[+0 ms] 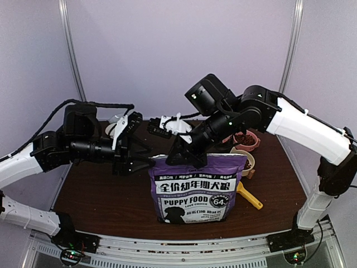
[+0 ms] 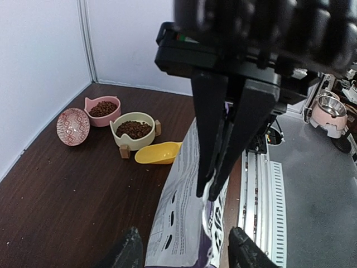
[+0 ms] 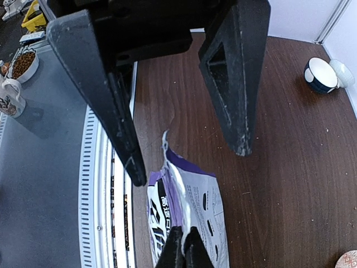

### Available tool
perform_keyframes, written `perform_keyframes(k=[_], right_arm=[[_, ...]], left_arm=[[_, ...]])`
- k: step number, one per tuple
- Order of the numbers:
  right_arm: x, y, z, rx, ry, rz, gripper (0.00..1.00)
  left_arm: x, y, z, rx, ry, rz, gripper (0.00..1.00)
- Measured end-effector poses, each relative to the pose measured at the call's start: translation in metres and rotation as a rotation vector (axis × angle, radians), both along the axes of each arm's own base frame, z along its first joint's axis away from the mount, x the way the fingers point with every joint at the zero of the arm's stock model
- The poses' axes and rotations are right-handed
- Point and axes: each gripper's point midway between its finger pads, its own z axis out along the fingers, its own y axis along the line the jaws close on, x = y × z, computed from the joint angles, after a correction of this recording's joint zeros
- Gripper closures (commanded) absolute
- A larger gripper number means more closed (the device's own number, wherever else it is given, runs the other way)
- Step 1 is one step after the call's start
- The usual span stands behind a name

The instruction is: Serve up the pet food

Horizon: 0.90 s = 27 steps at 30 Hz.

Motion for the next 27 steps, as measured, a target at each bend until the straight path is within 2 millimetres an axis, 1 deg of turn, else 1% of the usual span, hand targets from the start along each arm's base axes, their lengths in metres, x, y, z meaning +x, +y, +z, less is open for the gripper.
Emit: perform_keyframes(k=[5,6,8,9,13,16,21,22,23,25,26,27], right_arm=[[0.001,0.0,0.0,-0.001,-0.004,-0.004,1.0],[0.0,0.0,0.0,-0.001,-0.004,-0.004,1.0],[0.001,0.0,0.0,-0.001,-0.006,-0.005,1.0],[0.001,0.0,0.0,-0.002,-0.006,-0.006,1.0],[0.003,-0.001,0.0,-0.006,-0.018,-0.011,1.0],[0.003,-0.003,-0.001,-0.008,-0.026,-0.018,0.98],[0.005,-0.008,-0.001,-0.005,-0.056,-0.04,0.88],[0.005,-0.011,-0.002,-0.013,-0.063,-0.046,0.87],[0.004,-0.018,-0.006,-0.038,-0.063,-0.056,0.86],[0.005,-0.031,-0.013,-0.081,-0.069,-0.079,0.89],[0.006,-0.035,-0.013,-0.091,-0.072,-0.086,0.91],[0.007,-0.039,-0.013,-0.098,-0.077,-0.095,0.99]], left_arm=[[-0.005,-0.01,-0.007,0.011,0.007,-0.042,0.68],[-0.005,-0.012,-0.009,0.014,0.01,-0.047,0.75],[-0.004,-0.014,-0.008,0.01,0.003,-0.049,0.94],[-0.004,-0.014,-0.007,0.008,0.001,-0.049,1.0],[-0.005,-0.015,-0.006,0.005,-0.004,-0.055,1.0],[-0.005,-0.015,-0.006,0.005,-0.006,-0.055,1.0],[-0.005,-0.016,-0.005,0.003,-0.018,-0.05,1.0],[-0.005,-0.016,-0.005,0.004,-0.02,-0.048,1.0],[-0.005,-0.015,-0.005,0.005,-0.022,-0.041,1.0],[-0.004,-0.014,-0.005,0.008,-0.023,-0.034,1.0],[-0.004,-0.014,-0.005,0.009,-0.024,-0.033,1.0],[-0.004,-0.014,-0.005,0.009,-0.024,-0.031,1.0]])
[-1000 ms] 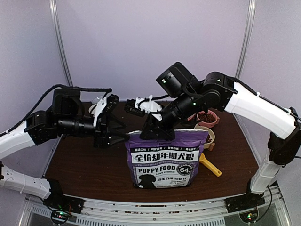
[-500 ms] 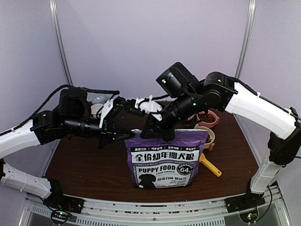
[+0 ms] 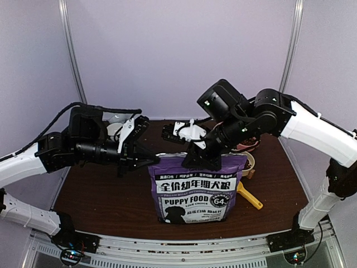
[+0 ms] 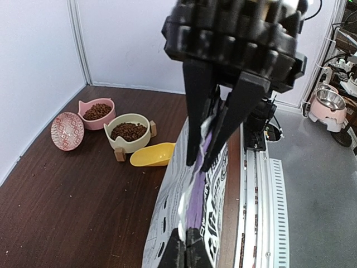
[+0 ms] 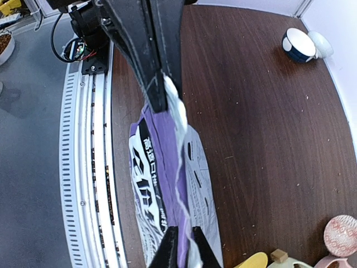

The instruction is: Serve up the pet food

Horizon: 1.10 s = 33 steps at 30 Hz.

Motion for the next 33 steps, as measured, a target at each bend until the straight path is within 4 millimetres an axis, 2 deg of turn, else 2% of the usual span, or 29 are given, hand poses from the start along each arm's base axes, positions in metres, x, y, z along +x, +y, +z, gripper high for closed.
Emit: perform_keyframes(k=[6,8,11,12,15,20,22,24,25,28,33], right_arm=[[0.002,-0.006,0.0,-0.009,-0.019,-0.021,1.0],[0.003,-0.007,0.0,-0.005,-0.027,-0.025,0.93],[0.006,-0.008,0.0,-0.005,-0.042,-0.037,0.88],[0.007,-0.011,0.0,-0.011,-0.047,-0.046,0.88],[0.01,-0.022,0.002,-0.023,-0.066,-0.071,1.0],[0.008,-0.028,0.003,-0.01,-0.074,-0.079,1.0],[0.008,-0.028,0.003,-0.002,-0.078,-0.082,0.88],[0.009,-0.029,0.003,0.004,-0.08,-0.091,0.84],[0.011,-0.033,0.002,-0.008,-0.086,-0.105,0.84],[0.015,-0.048,0.001,-0.037,-0.097,-0.143,1.0],[0.014,-0.053,0.0,-0.04,-0.107,-0.15,1.0]], left_arm=[[0.001,0.0,0.0,0.0,-0.002,0.003,1.0],[0.002,0.0,0.0,0.001,-0.006,0.01,1.0],[0.004,0.0,0.0,0.002,-0.013,0.02,1.0],[0.004,0.001,0.0,0.005,-0.012,0.024,1.0],[0.006,0.001,-0.001,0.007,-0.016,0.034,1.0],[0.007,0.001,0.001,0.004,-0.025,0.035,1.0],[0.007,0.001,0.001,0.003,-0.027,0.034,1.0],[0.007,0.001,0.001,0.004,-0.028,0.035,1.0],[0.007,0.002,-0.001,0.01,-0.025,0.039,1.0],[0.009,0.003,0.0,0.012,-0.027,0.048,1.0],[0.01,0.003,0.0,0.011,-0.031,0.054,1.0]])
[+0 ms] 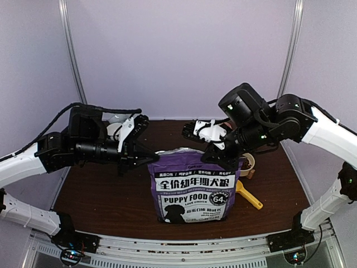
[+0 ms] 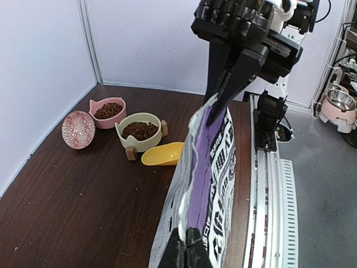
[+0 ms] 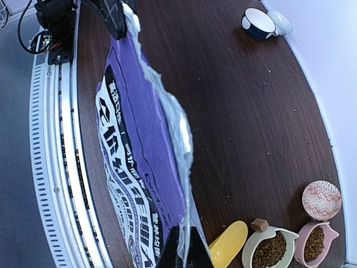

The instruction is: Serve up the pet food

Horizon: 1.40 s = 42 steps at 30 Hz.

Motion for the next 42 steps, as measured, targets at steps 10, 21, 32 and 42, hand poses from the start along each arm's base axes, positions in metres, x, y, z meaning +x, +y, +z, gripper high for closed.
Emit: perform_keyframes(k=[10,21,32,42], right_arm=[[0.004,-0.014,0.006,-0.005,-0.033,-0.041,1.0],[0.009,-0.018,0.007,0.002,-0.06,-0.062,1.0],[0.016,-0.023,0.007,0.014,-0.093,-0.089,1.0],[0.027,-0.033,0.01,0.056,-0.108,-0.145,0.05]], left_arm=[[0.003,0.002,0.0,0.002,-0.004,0.015,1.0],[0.01,0.006,0.0,0.011,-0.011,0.056,1.0],[0.024,0.016,-0.002,0.023,-0.004,0.126,1.0],[0.053,0.037,-0.003,0.031,0.015,0.249,1.0]])
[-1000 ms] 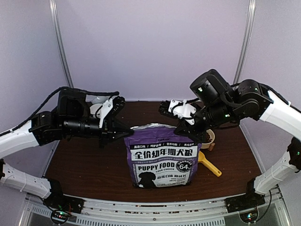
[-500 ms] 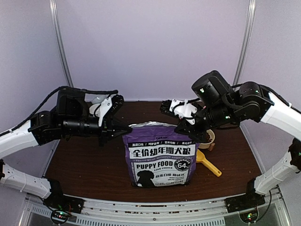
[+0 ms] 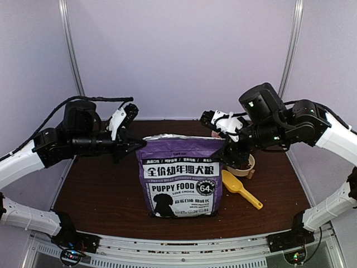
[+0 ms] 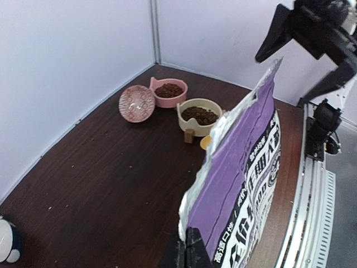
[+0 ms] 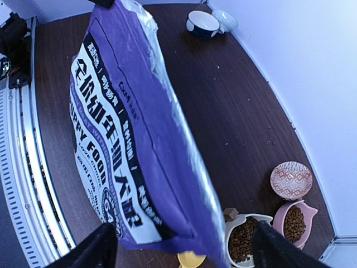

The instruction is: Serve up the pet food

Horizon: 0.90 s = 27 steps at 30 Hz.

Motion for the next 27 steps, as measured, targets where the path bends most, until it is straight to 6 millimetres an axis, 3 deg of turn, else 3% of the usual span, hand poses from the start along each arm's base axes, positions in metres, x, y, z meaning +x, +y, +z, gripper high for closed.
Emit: perform_keyframes(k=[4,9,13,16,17,18,20,22,24,27], right_arm=[[0.006,-0.011,0.022,0.11,-0.041,-0.054,0.0],[0.024,-0.032,0.047,0.269,-0.082,-0.185,0.0],[0.052,-0.058,0.043,0.34,-0.074,-0.341,0.0],[0.075,-0.084,0.028,0.377,-0.048,-0.48,0.0],[0.081,-0.093,0.022,0.388,-0.038,-0.523,0.0],[0.088,-0.103,0.016,0.401,-0.029,-0.568,0.0],[0.097,-0.119,0.005,0.422,-0.01,-0.636,0.0],[0.105,-0.135,-0.003,0.453,0.005,-0.702,0.0],[0.11,-0.15,-0.01,0.484,0.019,-0.759,0.0],[0.118,-0.168,-0.017,0.53,0.03,-0.828,0.0]], left_arm=[[0.034,0.027,-0.003,0.013,0.016,0.144,1.0],[0.099,0.085,-0.011,0.021,0.065,0.417,1.0],[0.137,0.142,-0.02,-0.006,0.124,0.633,1.0],[0.156,0.178,-0.023,-0.031,0.146,0.758,1.0],[0.161,0.185,-0.022,-0.036,0.147,0.787,0.95],[0.164,0.191,-0.02,-0.042,0.145,0.81,0.82],[0.169,0.196,-0.014,-0.056,0.139,0.834,0.47],[0.172,0.199,-0.006,-0.078,0.124,0.846,0.25],[0.172,0.202,0.002,-0.095,0.1,0.854,0.15],[0.166,0.207,0.016,-0.116,0.063,0.86,0.07]])
